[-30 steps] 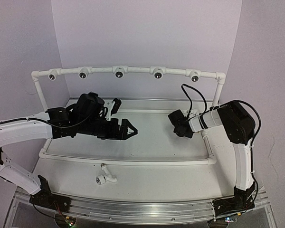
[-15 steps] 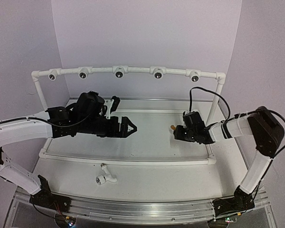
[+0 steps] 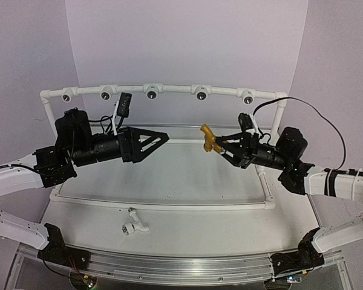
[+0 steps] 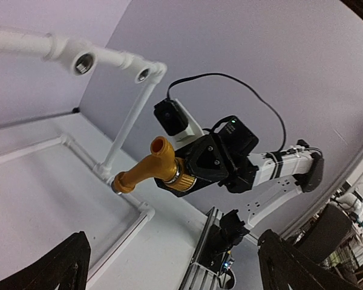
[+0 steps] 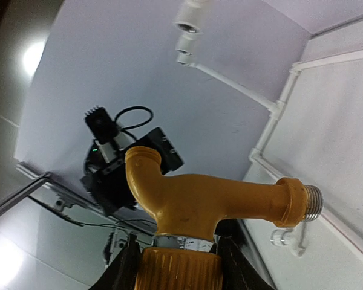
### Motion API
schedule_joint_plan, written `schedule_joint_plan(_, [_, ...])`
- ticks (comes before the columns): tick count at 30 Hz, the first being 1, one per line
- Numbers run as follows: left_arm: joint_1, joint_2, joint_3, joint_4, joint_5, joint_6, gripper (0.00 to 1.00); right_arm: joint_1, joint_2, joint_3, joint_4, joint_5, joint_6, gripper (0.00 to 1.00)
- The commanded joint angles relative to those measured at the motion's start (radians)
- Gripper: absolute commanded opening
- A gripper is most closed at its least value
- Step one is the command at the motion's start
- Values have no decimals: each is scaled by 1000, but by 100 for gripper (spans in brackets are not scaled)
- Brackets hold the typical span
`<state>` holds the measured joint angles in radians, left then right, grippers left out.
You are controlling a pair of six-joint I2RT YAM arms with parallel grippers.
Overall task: Install the water faucets
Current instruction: Pass from the right arm to the left
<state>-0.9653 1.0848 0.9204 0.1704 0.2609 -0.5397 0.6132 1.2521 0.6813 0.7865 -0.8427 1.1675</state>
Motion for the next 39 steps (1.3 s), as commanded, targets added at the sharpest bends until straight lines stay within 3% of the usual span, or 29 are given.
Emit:
schedule_joint_plan(1, [2, 22, 27, 205, 212, 131, 100, 13, -61, 58, 255, -64, 257, 0])
schedule_joint_plan(6, [2, 96, 72, 338, 357, 195, 100, 48, -56, 68, 360, -76, 356, 0])
schedule_joint_plan(12, [2, 264, 236, 341, 478, 186, 100, 116, -32, 69, 477, -81, 407, 0])
schedule_joint_plan(18, [-10, 425, 345, 351, 685, 100, 97, 149, -51, 62, 483, -68, 396, 0])
schedule_joint_plan(21, [-24, 452, 364, 358, 721, 96, 94, 151, -61, 55, 484, -68, 396, 0])
schedule_joint_plan(23, [-33, 465, 374, 362, 732, 96, 89, 152, -64, 52, 484, -72, 396, 0])
schedule_joint_plan(27, [-36, 487, 392, 362, 724, 76, 68, 153, -75, 48, 484, -73, 395, 0])
schedule_joint_plan(31, [-36, 477, 385, 362, 666, 77, 54, 153, -88, 35, 484, -74, 391, 0])
schedule_joint_plan(35, [-36, 457, 375, 363, 641, 87, 46, 154, -103, 12, 482, -67, 391, 0])
schedule_joint_plan(39, [-36, 455, 388, 363, 647, 80, 45, 154, -107, 10, 480, -64, 391, 0])
